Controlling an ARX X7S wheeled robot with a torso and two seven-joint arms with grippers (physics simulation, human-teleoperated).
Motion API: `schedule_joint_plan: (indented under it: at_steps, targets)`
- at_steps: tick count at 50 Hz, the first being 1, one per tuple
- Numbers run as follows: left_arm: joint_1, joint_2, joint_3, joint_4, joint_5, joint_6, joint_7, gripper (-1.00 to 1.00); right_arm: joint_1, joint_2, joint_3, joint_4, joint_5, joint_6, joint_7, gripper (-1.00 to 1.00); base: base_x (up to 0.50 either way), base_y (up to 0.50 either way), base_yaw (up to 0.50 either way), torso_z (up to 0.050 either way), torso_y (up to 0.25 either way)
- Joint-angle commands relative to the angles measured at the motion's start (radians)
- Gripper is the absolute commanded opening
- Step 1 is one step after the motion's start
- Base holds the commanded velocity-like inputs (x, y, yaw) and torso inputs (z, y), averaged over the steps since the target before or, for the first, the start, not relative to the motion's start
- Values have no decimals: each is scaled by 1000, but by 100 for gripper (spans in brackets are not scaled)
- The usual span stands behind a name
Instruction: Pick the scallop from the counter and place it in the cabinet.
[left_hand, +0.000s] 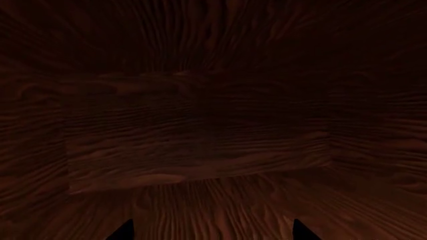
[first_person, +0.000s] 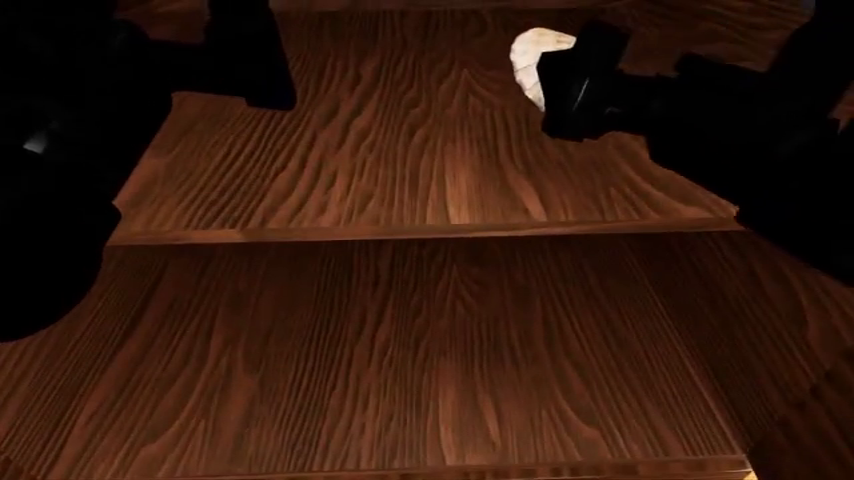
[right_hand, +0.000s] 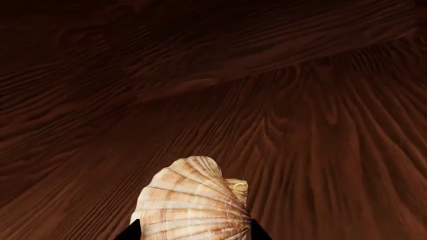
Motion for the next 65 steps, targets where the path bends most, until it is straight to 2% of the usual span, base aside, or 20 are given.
schedule_joint_plan:
  at_steps: [1,29,65]
  targets:
    - [21,-6,1,-4,11,13,9,100,-31,-11,-18,25,13,11,-21,-100,0,0,0,0,0]
    - [51,-13,8,-10,29,35,20,100,-105,-68,-83,157,-246,-11,-260,-100,0,0,0,0,0]
    - [85,-22,17,-22,53,62,36,100,-114,-138,-181,331,-449,-65,-425,-100,0,0,0,0,0]
